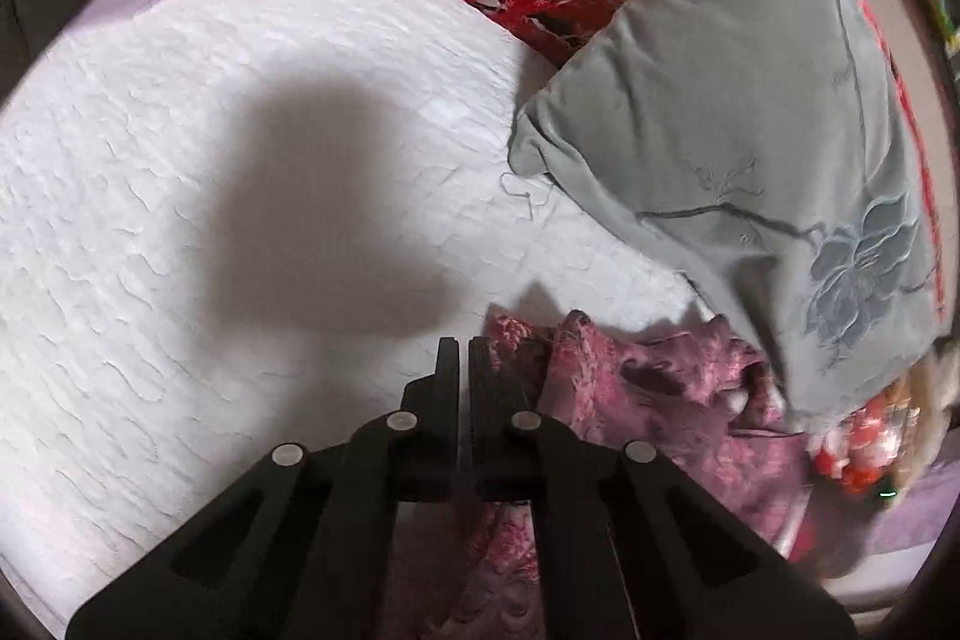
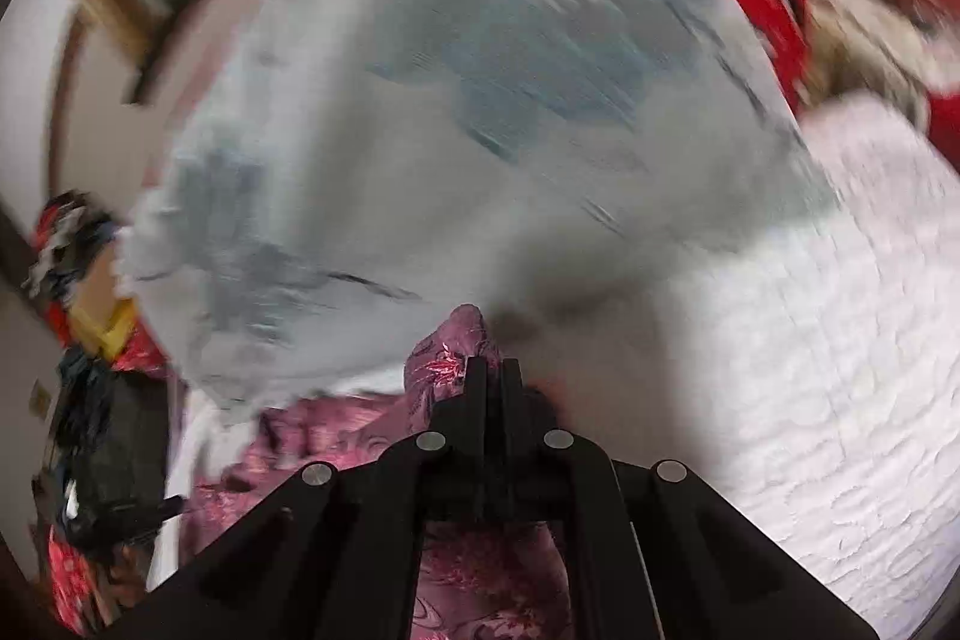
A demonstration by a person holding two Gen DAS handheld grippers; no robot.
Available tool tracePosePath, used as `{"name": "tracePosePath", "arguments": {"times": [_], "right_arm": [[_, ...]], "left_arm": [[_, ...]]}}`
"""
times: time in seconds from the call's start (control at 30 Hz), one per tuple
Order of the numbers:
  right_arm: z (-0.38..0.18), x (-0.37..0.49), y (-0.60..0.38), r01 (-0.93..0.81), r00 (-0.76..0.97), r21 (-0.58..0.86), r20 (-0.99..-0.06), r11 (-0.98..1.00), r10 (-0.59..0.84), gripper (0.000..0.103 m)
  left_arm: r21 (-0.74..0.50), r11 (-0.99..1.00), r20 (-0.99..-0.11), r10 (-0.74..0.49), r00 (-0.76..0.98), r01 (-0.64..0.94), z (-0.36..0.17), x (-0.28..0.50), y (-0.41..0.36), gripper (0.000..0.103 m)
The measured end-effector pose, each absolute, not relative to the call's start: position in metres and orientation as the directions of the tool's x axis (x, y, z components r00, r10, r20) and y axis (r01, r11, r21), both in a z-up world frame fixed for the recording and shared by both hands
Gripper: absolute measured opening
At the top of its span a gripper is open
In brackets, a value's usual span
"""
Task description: Fold small clothes
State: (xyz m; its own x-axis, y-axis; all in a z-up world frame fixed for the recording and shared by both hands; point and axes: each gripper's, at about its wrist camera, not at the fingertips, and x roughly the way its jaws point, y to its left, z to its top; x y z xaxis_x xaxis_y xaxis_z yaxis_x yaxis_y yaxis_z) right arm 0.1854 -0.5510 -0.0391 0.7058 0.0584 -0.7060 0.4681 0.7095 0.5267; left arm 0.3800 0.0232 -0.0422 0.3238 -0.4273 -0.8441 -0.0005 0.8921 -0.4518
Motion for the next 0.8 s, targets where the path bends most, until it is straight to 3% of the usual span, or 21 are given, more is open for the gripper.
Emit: {"name": "tracePosePath", "arguments": {"times": [0.07, 0.1, 0.13, 0.2, 0.27, 0.3, 0.37, 0.4, 0.43, 0.47, 0.57, 0.67, 0.8], "right_arm": [[-0.053, 0.182, -0.554, 0.459, 0.709, 0.583, -0.695, 0.670, 0.119, 0.006], [-0.054, 0.177, -0.554, 0.453, 0.725, 0.604, -0.677, 0.655, 0.123, 0.010], [-0.055, 0.172, -0.555, 0.438, 0.747, 0.633, -0.652, 0.639, 0.134, 0.010], [-0.058, 0.167, -0.557, 0.412, 0.770, 0.684, -0.615, 0.601, 0.172, 0.014], [-0.060, 0.165, -0.559, 0.413, 0.777, 0.708, -0.601, 0.573, 0.184, 0.034], [-0.061, 0.164, -0.558, 0.411, 0.776, 0.712, -0.601, 0.569, 0.191, 0.039], [-0.063, 0.169, -0.551, 0.428, 0.749, 0.681, -0.635, 0.594, 0.190, 0.042], [-0.060, 0.172, -0.545, 0.429, 0.733, 0.655, -0.655, 0.622, 0.184, 0.037], [-0.055, 0.175, -0.538, 0.414, 0.720, 0.620, -0.671, 0.667, 0.177, 0.016], [-0.048, 0.178, -0.533, 0.395, 0.713, 0.586, -0.682, 0.707, 0.166, 0.004], [-0.017, 0.170, -0.529, 0.312, 0.786, 0.584, -0.602, 0.749, 0.142, 0.004], [-0.002, 0.166, -0.539, 0.300, 0.837, 0.626, -0.535, 0.720, 0.117, 0.004], [-0.035, 0.179, -0.551, 0.400, 0.773, 0.608, -0.626, 0.686, 0.104, 0.004]], "left_arm": [[-0.512, 0.858, -0.816, -0.499, 0.292, 0.037, -0.042, 0.379, 0.024, 0.007], [-0.527, 0.847, -0.808, -0.522, 0.272, 0.061, -0.042, 0.378, 0.022, 0.022], [-0.528, 0.846, -0.809, -0.528, 0.257, 0.077, -0.042, 0.377, 0.016, 0.046], [-0.511, 0.853, -0.821, -0.521, 0.236, 0.105, -0.044, 0.374, 0.003, 0.065], [-0.510, 0.850, -0.824, -0.527, 0.209, 0.136, -0.045, 0.369, -0.011, 0.065], [-0.495, 0.857, -0.835, -0.515, 0.196, 0.144, -0.047, 0.367, -0.019, 0.064], [-0.416, 0.890, -0.863, -0.451, 0.229, 0.185, -0.042, 0.357, -0.031, 0.019], [-0.363, 0.906, -0.879, -0.410, 0.244, 0.217, -0.038, 0.352, -0.038, 0.005], [-0.339, 0.914, -0.877, -0.393, 0.276, 0.222, -0.032, 0.347, -0.040, 0.005], [-0.338, 0.915, -0.867, -0.394, 0.304, 0.220, -0.026, 0.344, -0.038, 0.005], [-0.382, 0.900, -0.817, -0.435, 0.379, 0.211, -0.008, 0.340, -0.027, 0.005], [-0.348, 0.924, -0.819, -0.381, 0.429, 0.156, -0.013, 0.350, -0.025, 0.004], [-0.216, 0.974, -0.892, -0.223, 0.392, 0.064, -0.056, 0.366, -0.031, 0.005]]}}
